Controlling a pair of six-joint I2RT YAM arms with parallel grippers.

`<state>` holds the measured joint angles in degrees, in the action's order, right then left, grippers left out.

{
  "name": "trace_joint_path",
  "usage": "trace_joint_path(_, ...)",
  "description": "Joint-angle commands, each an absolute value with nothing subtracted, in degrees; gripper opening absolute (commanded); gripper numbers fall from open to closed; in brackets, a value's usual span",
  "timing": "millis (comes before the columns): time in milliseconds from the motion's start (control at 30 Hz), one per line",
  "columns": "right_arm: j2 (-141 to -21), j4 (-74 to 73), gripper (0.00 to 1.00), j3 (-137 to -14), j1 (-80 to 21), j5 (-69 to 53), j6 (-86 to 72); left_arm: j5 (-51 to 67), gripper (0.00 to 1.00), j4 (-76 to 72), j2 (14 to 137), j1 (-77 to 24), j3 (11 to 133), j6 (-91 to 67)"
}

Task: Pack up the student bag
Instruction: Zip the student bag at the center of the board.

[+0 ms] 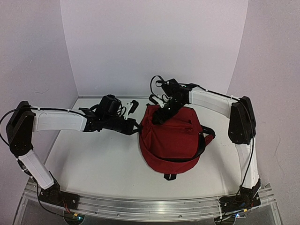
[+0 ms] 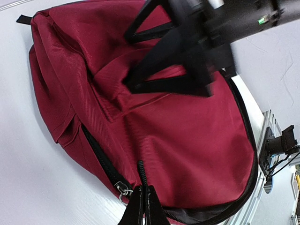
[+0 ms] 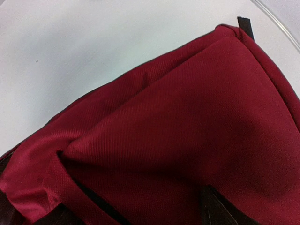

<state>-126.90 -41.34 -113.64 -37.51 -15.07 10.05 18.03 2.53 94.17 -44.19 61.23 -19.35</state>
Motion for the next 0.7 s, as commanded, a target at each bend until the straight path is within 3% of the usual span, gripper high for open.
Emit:
trace_joint_path(0,-117.38,-41.40,0.79,-110.29,-35.90,-28.73,6.91,19.88,0.03,4.01,93.37,-45.12,62.56,-17.79)
trace_joint_path(333,-113.63,-41.90,0.73,-105.35,-36.71,-39.97,6.52,26.72,0.12,-1.17,89.58,-45.07,58.26,-17.04)
trace_joint_path(567,-116.77,-41.81,0.67,-104.77,-39.18,-40.88,7.64,25.14,0.14,-0.70,88.28,-44.34,56.79,-18.85)
trace_joint_path(667,-117.06,-41.77,0.61,-104.10,-40.89,-38.99,8.79,23.08,0.09,-1.99,87.96,-42.51,55.28,-21.98)
